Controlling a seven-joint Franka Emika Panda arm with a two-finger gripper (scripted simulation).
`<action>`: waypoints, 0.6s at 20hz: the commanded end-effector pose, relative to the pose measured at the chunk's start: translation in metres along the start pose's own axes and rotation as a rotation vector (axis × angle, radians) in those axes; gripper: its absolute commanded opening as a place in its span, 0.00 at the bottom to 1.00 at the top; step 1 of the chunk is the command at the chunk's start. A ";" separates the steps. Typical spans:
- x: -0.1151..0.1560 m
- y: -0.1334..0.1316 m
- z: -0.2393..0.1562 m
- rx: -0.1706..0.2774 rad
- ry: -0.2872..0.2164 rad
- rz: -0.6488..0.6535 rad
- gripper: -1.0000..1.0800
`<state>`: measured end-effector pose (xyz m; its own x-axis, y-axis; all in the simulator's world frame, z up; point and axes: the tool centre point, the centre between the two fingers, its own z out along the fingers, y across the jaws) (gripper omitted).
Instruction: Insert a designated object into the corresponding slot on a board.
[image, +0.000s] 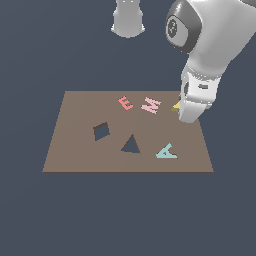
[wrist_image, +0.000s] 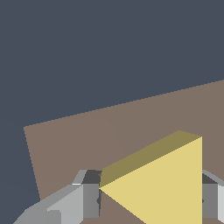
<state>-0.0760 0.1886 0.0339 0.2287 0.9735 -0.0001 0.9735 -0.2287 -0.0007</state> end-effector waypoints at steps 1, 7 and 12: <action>0.003 0.008 0.000 0.000 0.000 0.066 0.00; 0.010 0.037 -0.001 0.000 0.001 0.279 0.00; 0.010 0.069 -0.002 0.000 0.001 0.512 0.00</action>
<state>-0.0166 0.1856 0.0356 0.6196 0.7849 0.0004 0.7849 -0.6196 -0.0009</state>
